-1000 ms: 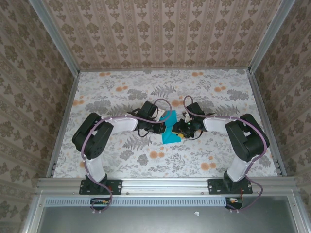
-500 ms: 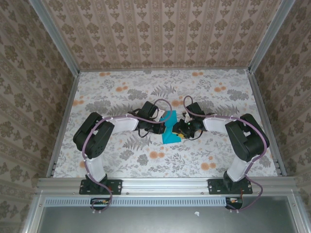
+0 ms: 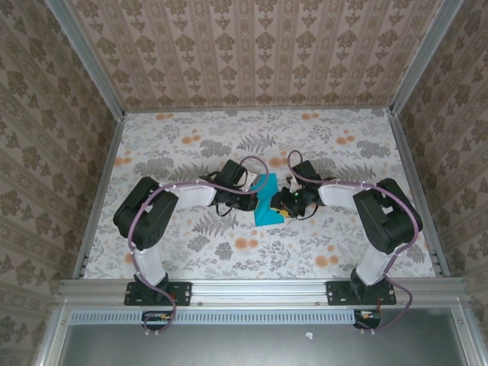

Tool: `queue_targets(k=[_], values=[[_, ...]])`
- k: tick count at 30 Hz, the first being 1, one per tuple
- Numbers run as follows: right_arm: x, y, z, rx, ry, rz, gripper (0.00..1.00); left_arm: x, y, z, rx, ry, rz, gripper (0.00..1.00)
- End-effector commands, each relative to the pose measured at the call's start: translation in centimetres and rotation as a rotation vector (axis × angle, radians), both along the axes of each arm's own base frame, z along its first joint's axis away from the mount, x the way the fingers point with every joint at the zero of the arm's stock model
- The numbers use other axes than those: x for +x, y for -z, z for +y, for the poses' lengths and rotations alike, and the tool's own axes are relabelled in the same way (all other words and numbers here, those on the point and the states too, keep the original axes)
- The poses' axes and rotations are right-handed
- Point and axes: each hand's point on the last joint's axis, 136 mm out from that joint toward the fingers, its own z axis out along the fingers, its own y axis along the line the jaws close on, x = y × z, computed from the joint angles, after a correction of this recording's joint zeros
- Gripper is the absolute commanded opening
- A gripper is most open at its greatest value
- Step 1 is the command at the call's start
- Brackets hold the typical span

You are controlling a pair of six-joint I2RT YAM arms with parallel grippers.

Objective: Fold a paper plane with a square sheet of paper (fold left side to right side)
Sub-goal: Fold the triangle a second time at the center of the table.

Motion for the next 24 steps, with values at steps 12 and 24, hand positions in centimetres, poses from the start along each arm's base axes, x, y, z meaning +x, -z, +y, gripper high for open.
queue_targets(k=[12,24], values=[[-0.7,1.1,-0.3,-0.039,-0.019,0.034,0.37,-0.1,0.9,0.5,0.025,0.007,0.001,0.0],[1.3,-3.5,0.0,0.033,-0.025,-0.114,0.36,-0.1,1.6,0.7,0.054,0.011,0.013,0.0]])
